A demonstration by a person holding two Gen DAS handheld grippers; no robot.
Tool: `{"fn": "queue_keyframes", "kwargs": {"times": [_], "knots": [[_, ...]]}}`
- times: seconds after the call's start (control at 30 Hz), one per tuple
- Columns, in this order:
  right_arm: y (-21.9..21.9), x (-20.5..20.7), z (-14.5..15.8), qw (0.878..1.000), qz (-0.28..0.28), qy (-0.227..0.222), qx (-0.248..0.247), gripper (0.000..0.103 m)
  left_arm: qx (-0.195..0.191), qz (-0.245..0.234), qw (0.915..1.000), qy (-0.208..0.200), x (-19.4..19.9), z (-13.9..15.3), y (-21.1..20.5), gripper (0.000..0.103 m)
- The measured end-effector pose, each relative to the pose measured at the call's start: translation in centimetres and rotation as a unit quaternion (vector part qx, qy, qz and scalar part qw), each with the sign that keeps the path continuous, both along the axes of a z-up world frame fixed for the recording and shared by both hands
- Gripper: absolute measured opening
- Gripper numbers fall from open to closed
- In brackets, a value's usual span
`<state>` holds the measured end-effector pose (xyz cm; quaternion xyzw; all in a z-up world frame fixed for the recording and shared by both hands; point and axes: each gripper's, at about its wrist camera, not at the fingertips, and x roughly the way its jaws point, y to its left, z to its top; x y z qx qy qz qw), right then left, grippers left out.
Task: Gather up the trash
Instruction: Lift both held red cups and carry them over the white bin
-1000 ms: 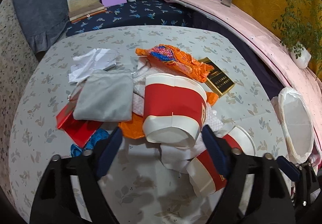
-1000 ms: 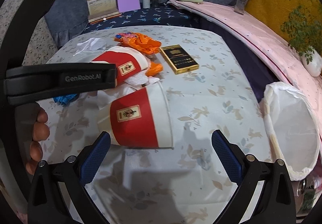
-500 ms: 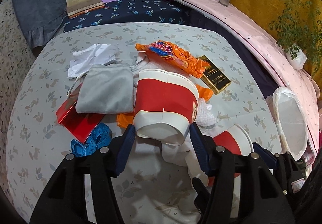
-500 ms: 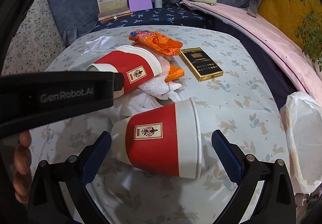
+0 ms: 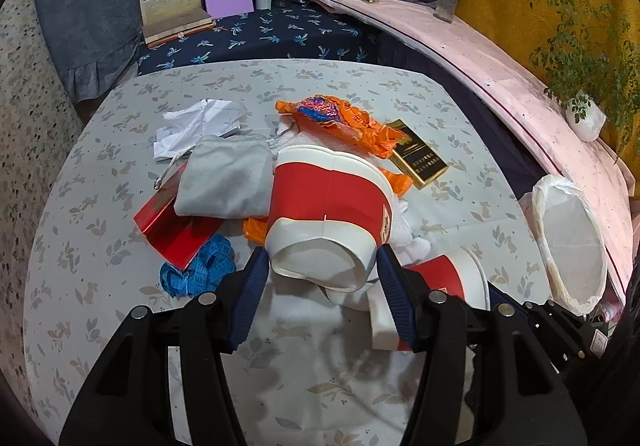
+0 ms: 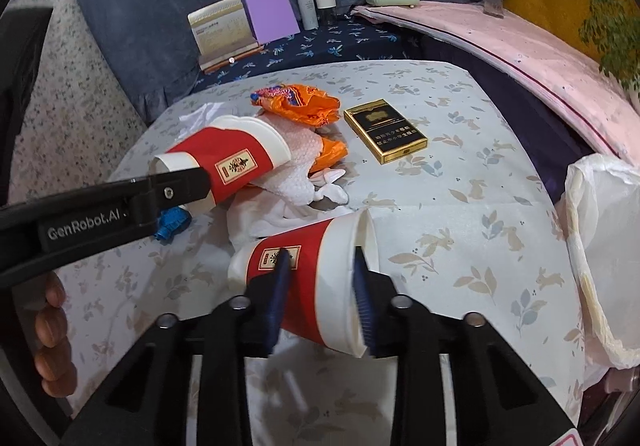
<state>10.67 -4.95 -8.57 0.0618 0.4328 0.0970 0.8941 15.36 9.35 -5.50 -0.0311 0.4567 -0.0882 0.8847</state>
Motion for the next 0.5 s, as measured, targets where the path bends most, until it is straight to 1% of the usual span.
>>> {"fn": "queue_keyframes", "kwargs": {"times": [0.07, 0.13, 0.33, 0.4, 0.5], "knots": [[-0.5, -0.4, 0.4, 1.000, 0.001, -0.001, 0.011, 0.017, -0.001, -0.003, 1.0000, -0.002, -0.4, 0.3, -0.4, 0.054], [-0.9, -0.8, 0.7, 1.000, 0.007, -0.003, 0.024, 0.013, -0.001, -0.006, 1.0000, -0.005, -0.9, 0.6, -0.8, 0.054], [-1.8, -2.4, 2.2, 1.000, 0.001, -0.025, 0.018, 0.003, 0.001, -0.018, 0.9997, -0.015, -2.3, 1.7, -2.3, 0.053], [-2.6, -3.0, 2.8, 0.999, -0.012, -0.033, 0.011, 0.003, 0.001, -0.025, 0.9995, -0.019, -2.7, 2.1, -3.0, 0.053], [-4.3, -3.8, 3.7, 0.998, -0.033, -0.043, 0.015, 0.003, 0.003, -0.037, 0.9990, -0.025, -3.3, 2.6, -4.3, 0.053]]}}
